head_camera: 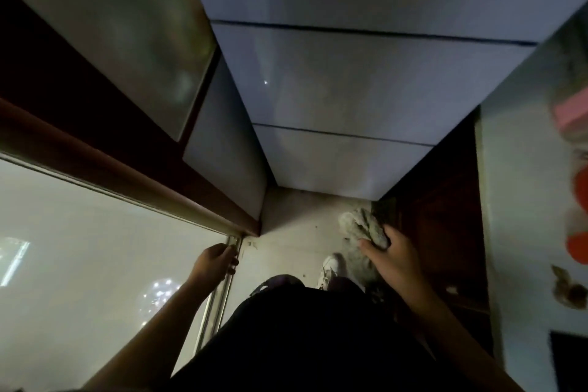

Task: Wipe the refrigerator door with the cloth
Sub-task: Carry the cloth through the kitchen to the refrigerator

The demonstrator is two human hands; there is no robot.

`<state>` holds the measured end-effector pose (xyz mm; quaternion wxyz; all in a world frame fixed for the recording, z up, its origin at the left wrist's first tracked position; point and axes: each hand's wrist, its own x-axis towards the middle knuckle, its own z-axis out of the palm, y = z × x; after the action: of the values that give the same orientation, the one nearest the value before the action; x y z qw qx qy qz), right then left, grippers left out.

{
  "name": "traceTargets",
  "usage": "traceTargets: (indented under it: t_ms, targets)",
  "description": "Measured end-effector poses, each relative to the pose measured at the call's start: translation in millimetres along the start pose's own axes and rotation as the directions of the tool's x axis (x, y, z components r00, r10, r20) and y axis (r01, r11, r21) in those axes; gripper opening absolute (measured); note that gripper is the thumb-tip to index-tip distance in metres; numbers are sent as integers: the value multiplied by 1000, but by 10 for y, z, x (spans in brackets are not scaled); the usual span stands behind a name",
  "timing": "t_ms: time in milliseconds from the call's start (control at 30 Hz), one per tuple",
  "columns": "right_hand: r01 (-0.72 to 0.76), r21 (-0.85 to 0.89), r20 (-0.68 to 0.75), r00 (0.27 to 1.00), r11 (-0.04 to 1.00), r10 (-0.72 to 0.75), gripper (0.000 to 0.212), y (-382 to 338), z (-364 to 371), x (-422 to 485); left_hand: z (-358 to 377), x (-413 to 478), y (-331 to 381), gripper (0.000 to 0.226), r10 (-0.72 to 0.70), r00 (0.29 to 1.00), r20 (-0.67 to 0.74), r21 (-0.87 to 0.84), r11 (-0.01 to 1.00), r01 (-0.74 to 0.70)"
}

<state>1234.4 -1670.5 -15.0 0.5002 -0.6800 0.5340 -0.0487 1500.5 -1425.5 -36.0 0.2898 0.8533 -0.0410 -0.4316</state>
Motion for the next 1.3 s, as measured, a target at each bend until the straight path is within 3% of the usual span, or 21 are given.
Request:
traceTargets:
  t_ms: [133,333,467,633,800,1000,1133,1300]
  targets:
    - [102,-32,46,994,994,-101,17,-526,-104,458,-47,70,528,26,94,995,-33,9,996,-93]
    - [256,-36,33,966,966,-255,19,-1249,-301,798,-313,189,1405,20,360,932,-47,55,932,-358]
    - [335,7,-21,942,942,-335,22,-1754,-589,783,-605,140,1968,44,542,840,-28,71,839,-540]
    - [508,14,-113,857,862,-503,18,-2636,-1153,617,-992,-244,2966,45,758,646,-91,128,653,-747]
    - [719,-67,-219,666,692,-713,12,-3810,-1827,305,-1459,-808,3962,46,913,353,-206,237,397,-887]
    - [878,-155,-318,390,453,-864,10,-5125,-2542,-181,-2106,-1447,4875,18,954,41,-296,459,180,-870]
    - [911,-275,-403,179,306,-897,22,-5853,-3008,-549,-2552,-1816,5335,19,941,-94,-324,554,108,-825]
    - [823,-528,-416,-36,209,-909,27,-6602,-3420,-999,-2990,-2197,5704,51,893,-261,-365,642,39,-765]
